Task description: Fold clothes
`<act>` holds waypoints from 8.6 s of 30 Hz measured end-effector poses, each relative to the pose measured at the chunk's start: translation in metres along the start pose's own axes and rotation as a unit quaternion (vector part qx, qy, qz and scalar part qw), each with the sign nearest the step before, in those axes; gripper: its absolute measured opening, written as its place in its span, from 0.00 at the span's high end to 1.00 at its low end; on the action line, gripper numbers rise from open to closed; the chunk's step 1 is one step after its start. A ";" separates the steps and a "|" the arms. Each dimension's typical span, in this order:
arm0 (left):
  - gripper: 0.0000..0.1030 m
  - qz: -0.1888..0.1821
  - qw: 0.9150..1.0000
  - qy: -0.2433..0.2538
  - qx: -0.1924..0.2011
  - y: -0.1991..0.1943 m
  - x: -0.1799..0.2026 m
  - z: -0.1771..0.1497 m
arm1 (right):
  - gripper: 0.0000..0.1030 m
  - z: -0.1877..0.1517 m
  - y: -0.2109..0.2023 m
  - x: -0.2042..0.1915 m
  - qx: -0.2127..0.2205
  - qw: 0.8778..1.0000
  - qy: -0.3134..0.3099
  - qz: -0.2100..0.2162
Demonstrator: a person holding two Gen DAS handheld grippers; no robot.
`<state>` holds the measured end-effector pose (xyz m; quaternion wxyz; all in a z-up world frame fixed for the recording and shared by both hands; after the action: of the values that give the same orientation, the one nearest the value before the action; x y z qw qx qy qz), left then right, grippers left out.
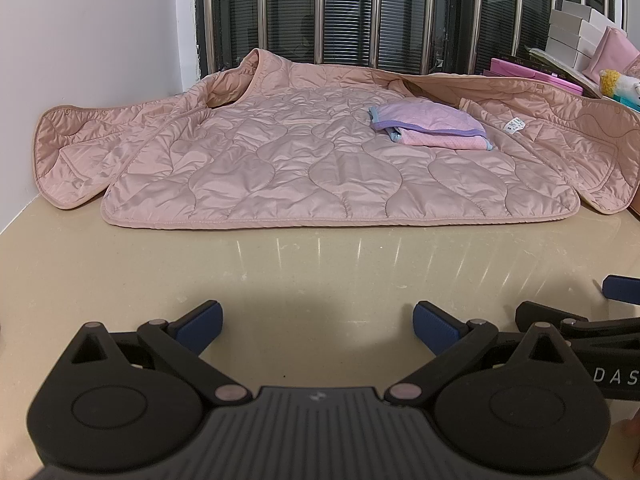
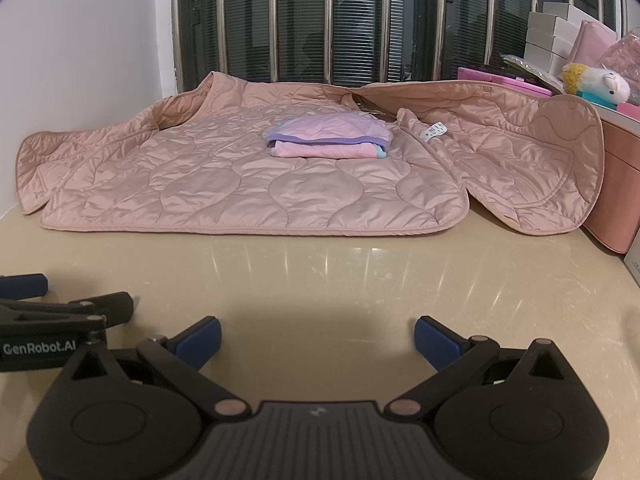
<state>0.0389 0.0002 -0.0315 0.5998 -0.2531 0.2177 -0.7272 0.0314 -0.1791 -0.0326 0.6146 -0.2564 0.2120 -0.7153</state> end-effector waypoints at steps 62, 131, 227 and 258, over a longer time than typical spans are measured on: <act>0.01 -0.006 1.000 0.001 -0.002 -0.003 0.000 0.007 | 0.00 0.000 0.002 0.001 0.000 1.000 0.001 0.001; 0.92 -0.309 0.908 0.101 0.264 -0.201 0.086 0.168 | 0.98 0.270 -0.291 0.046 0.255 0.928 0.035 0.270; 0.59 -0.194 0.977 0.000 0.090 -0.133 -0.018 0.006 | 0.85 0.042 -0.085 0.074 0.035 0.978 -0.016 0.205; 0.89 -0.067 0.975 0.191 0.088 -0.077 0.031 -0.010 | 0.98 -0.035 -0.081 0.026 0.073 0.994 -0.066 0.043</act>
<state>-0.0310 -0.0156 0.0120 0.5168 -0.0695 0.2459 -0.8171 -0.0563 -0.1925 -0.0070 0.6745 -0.2483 0.1289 -0.6832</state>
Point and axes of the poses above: each gripper's, at about its wrist camera, not at the fingertips, and y roughly the way its jaws point, x to its right, z to its top, the point moved 5 cm from there along y, roughly the way its jaws point, and after that the axes turned 11 degrees about -z, right-handed, at the moved point
